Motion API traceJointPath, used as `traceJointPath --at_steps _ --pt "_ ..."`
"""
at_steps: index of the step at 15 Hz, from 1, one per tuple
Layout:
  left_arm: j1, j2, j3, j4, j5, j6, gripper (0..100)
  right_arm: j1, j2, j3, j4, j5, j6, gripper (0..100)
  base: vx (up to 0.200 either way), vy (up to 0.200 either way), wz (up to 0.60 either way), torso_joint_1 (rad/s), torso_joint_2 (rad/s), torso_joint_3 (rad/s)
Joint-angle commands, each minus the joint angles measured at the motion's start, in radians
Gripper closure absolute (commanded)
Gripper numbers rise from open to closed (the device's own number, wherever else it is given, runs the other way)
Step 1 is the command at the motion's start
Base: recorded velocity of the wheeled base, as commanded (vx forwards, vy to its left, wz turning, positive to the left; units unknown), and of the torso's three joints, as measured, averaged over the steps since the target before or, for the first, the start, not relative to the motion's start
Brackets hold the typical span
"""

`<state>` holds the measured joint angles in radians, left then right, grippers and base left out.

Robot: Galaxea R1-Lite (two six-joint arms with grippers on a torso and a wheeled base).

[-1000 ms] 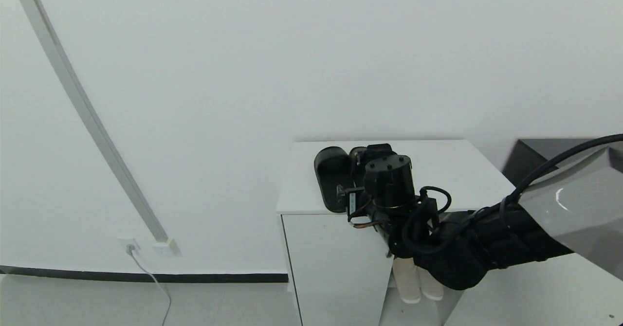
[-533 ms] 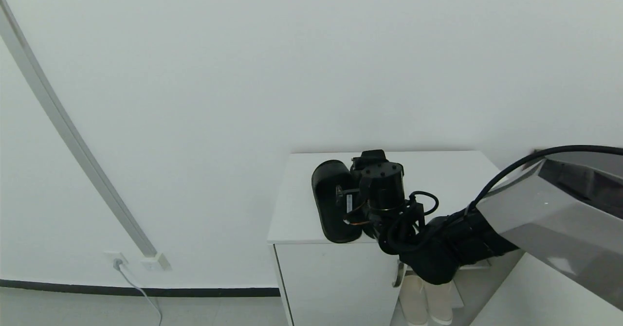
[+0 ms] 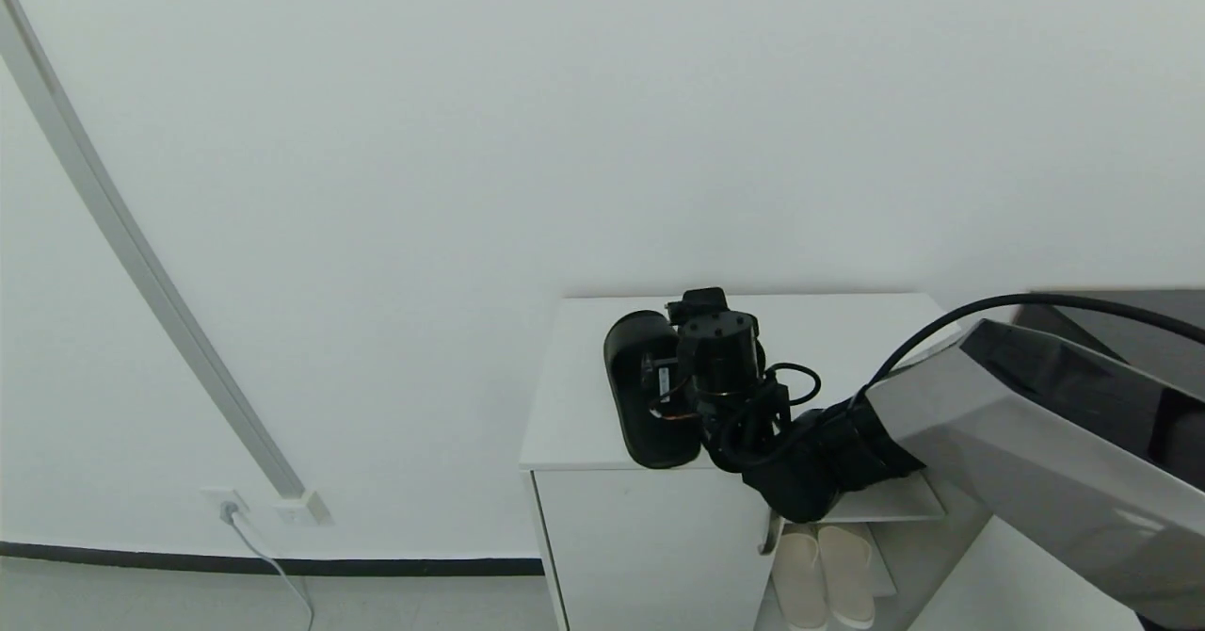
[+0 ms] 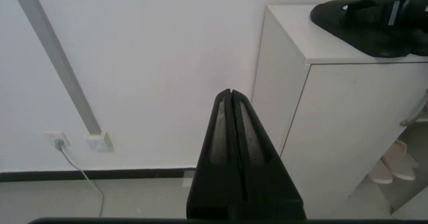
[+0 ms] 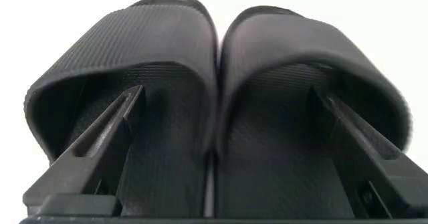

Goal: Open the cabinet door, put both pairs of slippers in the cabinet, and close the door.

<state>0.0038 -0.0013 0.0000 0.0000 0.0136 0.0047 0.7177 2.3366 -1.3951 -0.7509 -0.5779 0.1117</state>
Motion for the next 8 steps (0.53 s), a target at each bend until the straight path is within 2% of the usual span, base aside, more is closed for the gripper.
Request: traceJointPath --at_steps 1,3,4,8 --pt "0.001 0.001 0.0 0.0 0.0 0.0 100 -0.018 0.05 -0.058 0.007 0.001 -0.006 0 0.0 0.0 0.0 0.0 0.0 0.0" --pt "0.001 0.001 0.0 0.0 0.0 0.0 100 -0.029 0.072 -0.108 0.036 0.024 -0.006 0 0.0 0.0 0.0 0.0 0.0 0.0" --pt "0.001 0.001 0.0 0.0 0.0 0.0 100 -0.034 0.086 -0.137 0.047 0.024 -0.004 100 0.0 0.0 0.0 0.0 0.0 0.0" --pt "0.001 0.001 0.0 0.0 0.0 0.0 100 -0.037 0.089 -0.145 0.047 0.024 -0.004 100 0.0 0.0 0.0 0.0 0.0 0.0"
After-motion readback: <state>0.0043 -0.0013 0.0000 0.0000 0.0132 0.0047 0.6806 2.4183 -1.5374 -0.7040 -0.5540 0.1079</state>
